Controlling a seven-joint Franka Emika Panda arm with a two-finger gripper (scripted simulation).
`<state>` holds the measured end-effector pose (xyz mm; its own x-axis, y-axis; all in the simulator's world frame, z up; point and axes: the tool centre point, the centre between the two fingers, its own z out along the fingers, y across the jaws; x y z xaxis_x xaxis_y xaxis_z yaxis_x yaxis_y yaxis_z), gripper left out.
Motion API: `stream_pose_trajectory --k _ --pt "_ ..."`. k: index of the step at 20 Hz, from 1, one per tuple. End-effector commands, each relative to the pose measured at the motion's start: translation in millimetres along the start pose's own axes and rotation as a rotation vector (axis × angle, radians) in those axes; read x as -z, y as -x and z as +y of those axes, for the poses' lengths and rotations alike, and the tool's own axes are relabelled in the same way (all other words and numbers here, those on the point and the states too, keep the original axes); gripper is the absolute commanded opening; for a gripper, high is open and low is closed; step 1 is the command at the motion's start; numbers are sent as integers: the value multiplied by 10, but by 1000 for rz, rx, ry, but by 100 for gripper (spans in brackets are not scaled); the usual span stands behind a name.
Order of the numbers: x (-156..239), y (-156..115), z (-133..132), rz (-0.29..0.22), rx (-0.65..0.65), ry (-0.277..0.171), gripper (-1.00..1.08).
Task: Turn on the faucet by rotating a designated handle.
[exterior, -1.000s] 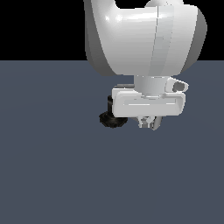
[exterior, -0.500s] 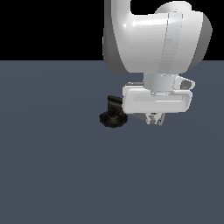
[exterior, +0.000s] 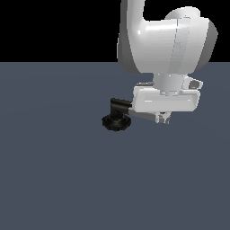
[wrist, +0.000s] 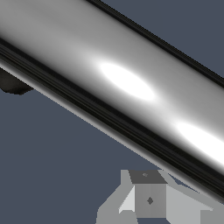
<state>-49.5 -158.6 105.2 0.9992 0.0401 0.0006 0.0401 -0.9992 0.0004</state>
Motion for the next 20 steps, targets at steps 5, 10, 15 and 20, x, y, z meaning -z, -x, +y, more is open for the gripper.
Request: stream_pose_trajectory --k 5,10,15,20 --pt "-23 -221 85 3 15 -1 -100" --pt "-27 -343 206 2 13 -1 -100" --pt "-31 -462 324 1 11 -1 -100" --pt "-34 -578 436 1 9 -1 -100"
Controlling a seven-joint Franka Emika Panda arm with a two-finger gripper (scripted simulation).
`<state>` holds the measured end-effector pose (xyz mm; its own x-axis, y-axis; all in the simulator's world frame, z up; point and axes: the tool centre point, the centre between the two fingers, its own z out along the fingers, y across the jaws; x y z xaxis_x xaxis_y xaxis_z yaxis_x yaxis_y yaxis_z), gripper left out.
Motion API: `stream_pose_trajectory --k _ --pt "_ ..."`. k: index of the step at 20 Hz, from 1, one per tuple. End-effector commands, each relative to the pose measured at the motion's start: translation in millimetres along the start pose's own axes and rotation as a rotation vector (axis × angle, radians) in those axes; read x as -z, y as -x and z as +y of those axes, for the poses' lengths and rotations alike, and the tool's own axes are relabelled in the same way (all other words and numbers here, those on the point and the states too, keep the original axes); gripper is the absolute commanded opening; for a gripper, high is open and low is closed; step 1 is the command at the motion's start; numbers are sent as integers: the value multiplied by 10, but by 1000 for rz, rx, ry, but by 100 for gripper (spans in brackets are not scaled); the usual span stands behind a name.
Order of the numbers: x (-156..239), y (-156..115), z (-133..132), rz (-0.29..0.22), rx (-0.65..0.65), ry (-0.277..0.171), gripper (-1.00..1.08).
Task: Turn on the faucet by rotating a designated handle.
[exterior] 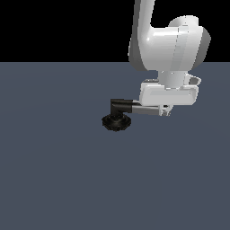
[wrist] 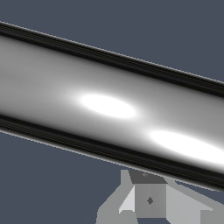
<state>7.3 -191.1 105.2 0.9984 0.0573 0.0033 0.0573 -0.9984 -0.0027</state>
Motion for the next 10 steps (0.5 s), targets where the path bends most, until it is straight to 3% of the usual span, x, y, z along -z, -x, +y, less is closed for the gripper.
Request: stream_pose_trajectory --k 1,10 --pt "-35 -44 113 -2 -8 3 -100" --pt "-41 -217 290 -3 -11 3 -100"
